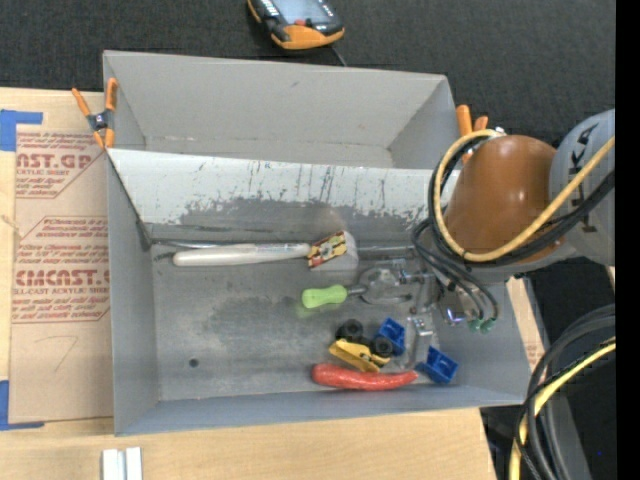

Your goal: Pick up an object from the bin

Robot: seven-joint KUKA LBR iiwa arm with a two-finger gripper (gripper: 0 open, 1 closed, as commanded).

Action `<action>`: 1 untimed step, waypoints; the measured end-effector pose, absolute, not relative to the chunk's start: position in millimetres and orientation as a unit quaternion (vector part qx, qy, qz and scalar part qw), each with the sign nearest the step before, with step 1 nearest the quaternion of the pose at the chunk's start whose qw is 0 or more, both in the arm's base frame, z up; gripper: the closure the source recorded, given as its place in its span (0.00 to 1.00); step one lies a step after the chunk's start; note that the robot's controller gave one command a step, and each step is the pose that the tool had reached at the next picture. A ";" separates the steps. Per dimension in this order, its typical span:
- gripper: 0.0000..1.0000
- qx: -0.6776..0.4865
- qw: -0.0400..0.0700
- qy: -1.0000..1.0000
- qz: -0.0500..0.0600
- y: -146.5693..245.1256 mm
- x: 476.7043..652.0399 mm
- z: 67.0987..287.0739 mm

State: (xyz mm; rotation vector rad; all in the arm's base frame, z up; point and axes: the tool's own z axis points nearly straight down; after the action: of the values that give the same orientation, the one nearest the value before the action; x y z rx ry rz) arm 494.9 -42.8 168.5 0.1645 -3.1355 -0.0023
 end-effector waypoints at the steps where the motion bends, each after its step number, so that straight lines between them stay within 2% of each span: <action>1: 0.00 0.038 -0.002 -0.999 0.001 -34.7 498.6 168.9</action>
Offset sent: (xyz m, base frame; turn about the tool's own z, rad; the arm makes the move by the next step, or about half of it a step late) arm 0.0158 -0.0347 -0.0985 -0.1437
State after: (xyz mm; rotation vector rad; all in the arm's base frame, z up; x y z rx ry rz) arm 498.6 -34.7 168.9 0.1180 -3.1429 0.0019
